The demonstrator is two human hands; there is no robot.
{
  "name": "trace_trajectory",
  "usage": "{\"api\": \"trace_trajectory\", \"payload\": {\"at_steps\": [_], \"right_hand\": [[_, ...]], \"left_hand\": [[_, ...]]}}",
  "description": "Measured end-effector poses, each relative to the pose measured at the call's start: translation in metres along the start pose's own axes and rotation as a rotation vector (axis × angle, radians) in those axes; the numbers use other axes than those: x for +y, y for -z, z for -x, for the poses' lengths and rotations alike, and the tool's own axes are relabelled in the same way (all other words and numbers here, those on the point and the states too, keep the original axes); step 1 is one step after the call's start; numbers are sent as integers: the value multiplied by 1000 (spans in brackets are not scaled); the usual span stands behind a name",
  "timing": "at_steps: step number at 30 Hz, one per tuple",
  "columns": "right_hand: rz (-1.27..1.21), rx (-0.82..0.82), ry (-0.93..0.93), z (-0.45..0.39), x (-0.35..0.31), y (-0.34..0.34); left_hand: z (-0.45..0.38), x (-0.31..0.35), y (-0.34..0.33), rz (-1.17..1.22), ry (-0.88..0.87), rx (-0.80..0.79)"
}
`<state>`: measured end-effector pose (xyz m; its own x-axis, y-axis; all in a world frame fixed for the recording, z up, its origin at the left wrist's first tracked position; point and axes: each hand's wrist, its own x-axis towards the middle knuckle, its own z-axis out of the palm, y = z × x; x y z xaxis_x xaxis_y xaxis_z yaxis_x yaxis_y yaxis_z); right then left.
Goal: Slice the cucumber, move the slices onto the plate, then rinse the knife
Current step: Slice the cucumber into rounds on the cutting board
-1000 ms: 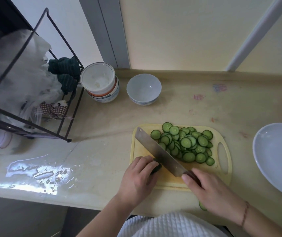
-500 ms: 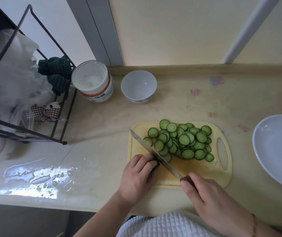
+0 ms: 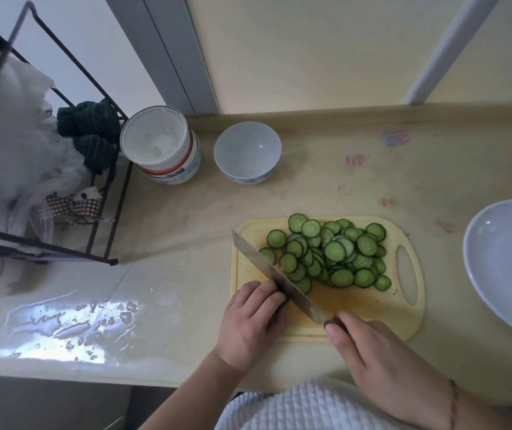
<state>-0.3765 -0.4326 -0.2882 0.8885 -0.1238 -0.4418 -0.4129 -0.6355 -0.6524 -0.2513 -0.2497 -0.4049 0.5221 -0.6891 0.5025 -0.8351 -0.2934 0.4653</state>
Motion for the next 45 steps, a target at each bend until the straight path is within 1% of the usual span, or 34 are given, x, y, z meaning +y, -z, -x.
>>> {"api": "trace_trajectory", "payload": {"at_steps": [6, 11, 19, 29, 38, 45], "right_hand": [[41, 10, 9, -23, -7, -18], [0, 33, -15, -28, -1, -12], [19, 77, 88, -8, -9, -5], [49, 87, 71, -1, -8, -10], [96, 73, 68, -29, -12, -30], [14, 80, 27, -31, -8, -20]], "left_hand": [[0, 1, -1, 22, 20, 1], [0, 2, 1, 44, 54, 17], [1, 0, 2, 78, 45, 39], [-3, 2, 3, 101, 43, 54], [-2, 1, 1, 99, 46, 63], [1, 2, 2, 103, 90, 70]]}}
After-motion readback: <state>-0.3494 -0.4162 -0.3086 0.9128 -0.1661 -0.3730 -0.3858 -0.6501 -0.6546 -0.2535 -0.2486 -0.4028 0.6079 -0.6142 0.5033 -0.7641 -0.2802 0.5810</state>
